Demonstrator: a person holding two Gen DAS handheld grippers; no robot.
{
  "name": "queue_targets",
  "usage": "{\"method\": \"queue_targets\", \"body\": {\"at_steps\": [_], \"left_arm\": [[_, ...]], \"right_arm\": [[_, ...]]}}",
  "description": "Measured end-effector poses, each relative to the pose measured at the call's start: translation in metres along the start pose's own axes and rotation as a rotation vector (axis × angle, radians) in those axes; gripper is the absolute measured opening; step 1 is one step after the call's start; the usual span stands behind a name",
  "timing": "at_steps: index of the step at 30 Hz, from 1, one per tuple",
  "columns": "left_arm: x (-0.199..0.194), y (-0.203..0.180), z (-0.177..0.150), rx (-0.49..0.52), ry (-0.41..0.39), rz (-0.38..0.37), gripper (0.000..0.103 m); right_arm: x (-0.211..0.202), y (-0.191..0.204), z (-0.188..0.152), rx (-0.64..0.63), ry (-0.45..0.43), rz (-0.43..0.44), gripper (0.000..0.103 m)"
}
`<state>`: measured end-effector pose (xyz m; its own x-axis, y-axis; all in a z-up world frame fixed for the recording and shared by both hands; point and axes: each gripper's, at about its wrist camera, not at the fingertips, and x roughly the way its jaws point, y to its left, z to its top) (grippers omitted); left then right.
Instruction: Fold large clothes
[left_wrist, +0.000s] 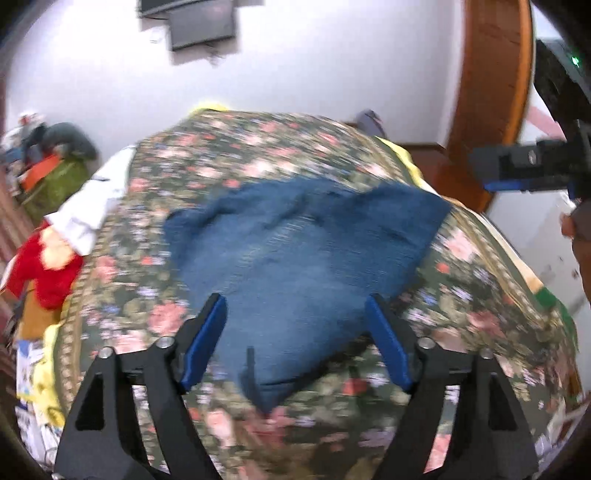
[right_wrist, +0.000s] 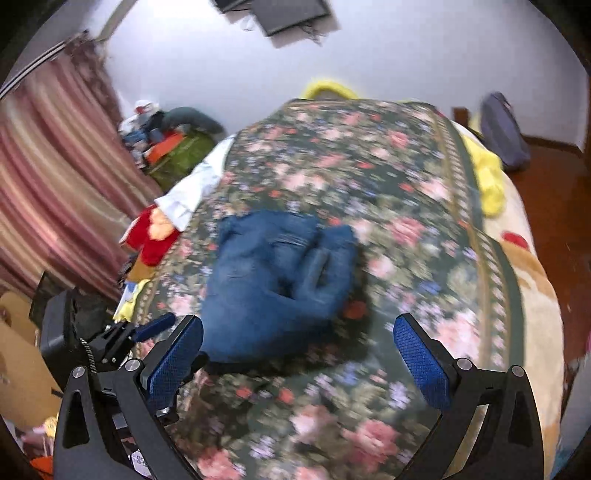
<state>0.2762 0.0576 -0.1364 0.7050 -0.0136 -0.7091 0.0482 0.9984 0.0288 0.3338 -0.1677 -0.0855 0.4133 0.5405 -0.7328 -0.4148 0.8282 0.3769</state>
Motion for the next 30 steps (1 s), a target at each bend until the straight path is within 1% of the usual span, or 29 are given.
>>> {"method": "queue_targets", "body": {"at_steps": [1,2,3,5,7,8,10,11,12,16,18,20,21,23,25,28,30], "left_arm": [[0.003,0.008,0.0,-0.01,-0.002,0.018,0.085],[0.007,0.019,-0.001,-0.036,0.008,0.048,0.086],[0.014,0.028,-0.002,-0.06,0.025,0.057,0.086],[0.03,0.042,-0.006,-0.115,0.084,0.047,0.086],[0.05,0.051,-0.017,-0.153,0.16,0.016,0.086],[0.059,0.052,-0.023,-0.162,0.196,0.007,0.086],[0.07,0.054,-0.036,-0.177,0.213,-0.013,0.089],[0.073,0.054,-0.043,-0.184,0.216,-0.018,0.094],[0.074,0.053,-0.048,-0.185,0.219,-0.019,0.099],[0.075,0.048,-0.069,-0.162,0.238,-0.042,0.101],[0.075,0.051,-0.076,-0.175,0.271,-0.061,0.1],[0.073,0.051,-0.082,-0.134,0.304,0.001,0.098],[0.072,0.051,-0.085,-0.108,0.309,0.029,0.096],[0.064,0.054,-0.086,-0.063,0.302,0.085,0.094],[0.054,0.061,-0.082,-0.051,0.277,0.116,0.094],[0.037,0.081,-0.065,-0.092,0.215,0.135,0.094],[0.028,0.096,-0.049,-0.135,0.164,0.141,0.094]], "right_arm": [[0.005,0.008,0.003,-0.019,0.001,0.006,0.103],[0.013,0.017,0.006,-0.041,0.005,0.01,0.103],[0.022,0.024,0.008,-0.061,0.016,0.008,0.103],[0.045,0.033,0.01,-0.087,0.051,-0.005,0.103],[0.071,0.034,0.008,-0.101,0.098,-0.033,0.103],[0.082,0.032,0.006,-0.111,0.117,-0.062,0.103],[0.106,0.022,-0.001,-0.145,0.15,-0.169,0.103],[0.113,0.015,-0.004,-0.153,0.158,-0.209,0.103],[0.121,0.004,-0.009,-0.149,0.175,-0.219,0.103],[0.129,-0.043,-0.027,-0.017,0.231,-0.114,0.103],[0.126,-0.064,-0.036,0.039,0.256,-0.076,0.103],[0.118,-0.073,-0.04,0.056,0.264,-0.075,0.103],[0.111,-0.076,-0.042,0.055,0.263,-0.081,0.103],[0.101,-0.072,-0.04,0.03,0.261,-0.106,0.103],[0.09,-0.064,-0.035,-0.011,0.246,-0.147,0.103],[0.071,-0.052,-0.024,-0.073,0.198,-0.196,0.103],[0.06,-0.047,-0.015,-0.088,0.163,-0.19,0.103]]}}
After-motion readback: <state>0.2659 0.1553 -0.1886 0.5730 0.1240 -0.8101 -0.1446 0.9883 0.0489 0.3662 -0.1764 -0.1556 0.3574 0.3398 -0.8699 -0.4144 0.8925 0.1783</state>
